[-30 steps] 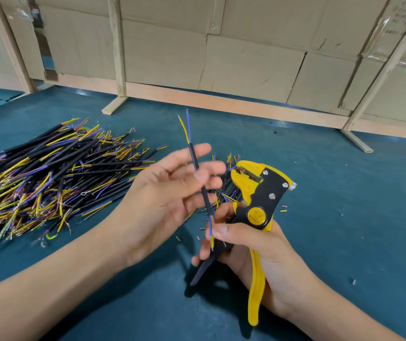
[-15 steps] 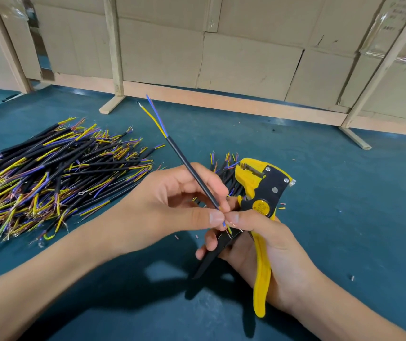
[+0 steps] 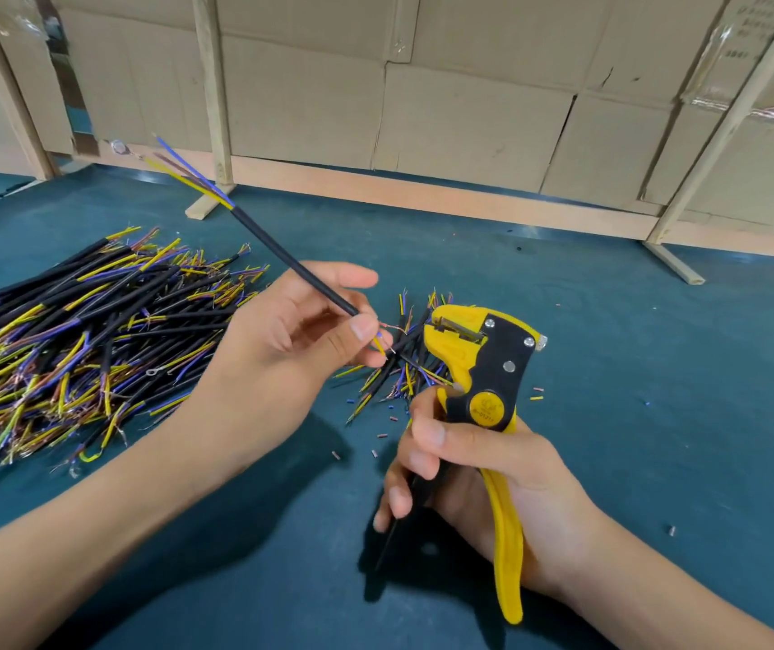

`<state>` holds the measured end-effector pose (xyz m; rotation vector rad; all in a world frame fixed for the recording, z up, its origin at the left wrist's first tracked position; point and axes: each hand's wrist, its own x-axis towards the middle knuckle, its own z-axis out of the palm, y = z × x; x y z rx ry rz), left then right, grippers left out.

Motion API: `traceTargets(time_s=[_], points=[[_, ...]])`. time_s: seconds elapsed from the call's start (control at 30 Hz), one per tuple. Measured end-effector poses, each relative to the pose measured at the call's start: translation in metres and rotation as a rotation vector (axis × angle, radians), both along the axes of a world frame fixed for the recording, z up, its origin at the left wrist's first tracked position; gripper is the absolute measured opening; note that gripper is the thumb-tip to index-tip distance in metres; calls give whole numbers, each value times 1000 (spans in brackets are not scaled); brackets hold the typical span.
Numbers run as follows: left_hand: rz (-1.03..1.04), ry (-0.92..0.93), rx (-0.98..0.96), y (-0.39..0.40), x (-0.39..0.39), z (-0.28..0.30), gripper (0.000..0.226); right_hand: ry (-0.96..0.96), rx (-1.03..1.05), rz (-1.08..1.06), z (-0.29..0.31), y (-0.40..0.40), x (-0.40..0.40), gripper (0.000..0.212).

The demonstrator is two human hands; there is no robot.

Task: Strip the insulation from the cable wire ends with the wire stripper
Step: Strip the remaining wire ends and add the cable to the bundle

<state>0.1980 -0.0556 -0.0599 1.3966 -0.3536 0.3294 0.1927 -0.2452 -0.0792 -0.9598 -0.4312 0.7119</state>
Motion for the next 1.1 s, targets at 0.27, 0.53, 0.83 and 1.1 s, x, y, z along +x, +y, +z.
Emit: traceTargets(time_s=[0.27, 0.53, 0.83, 1.1], points=[[45, -48, 89, -1, -4, 2, 27, -70, -28, 22, -1, -1, -3, 10], [-35, -8, -57, -3, -3, -1, 18, -97, -31, 88, -1, -4, -2, 21], [-61, -42, 11, -10, -8, 0, 20, -91, -20, 100, -1, -4, -3, 26], [8, -20, -19, -7, -10, -1, 18, -93, -33, 105, 0, -5, -3, 21]])
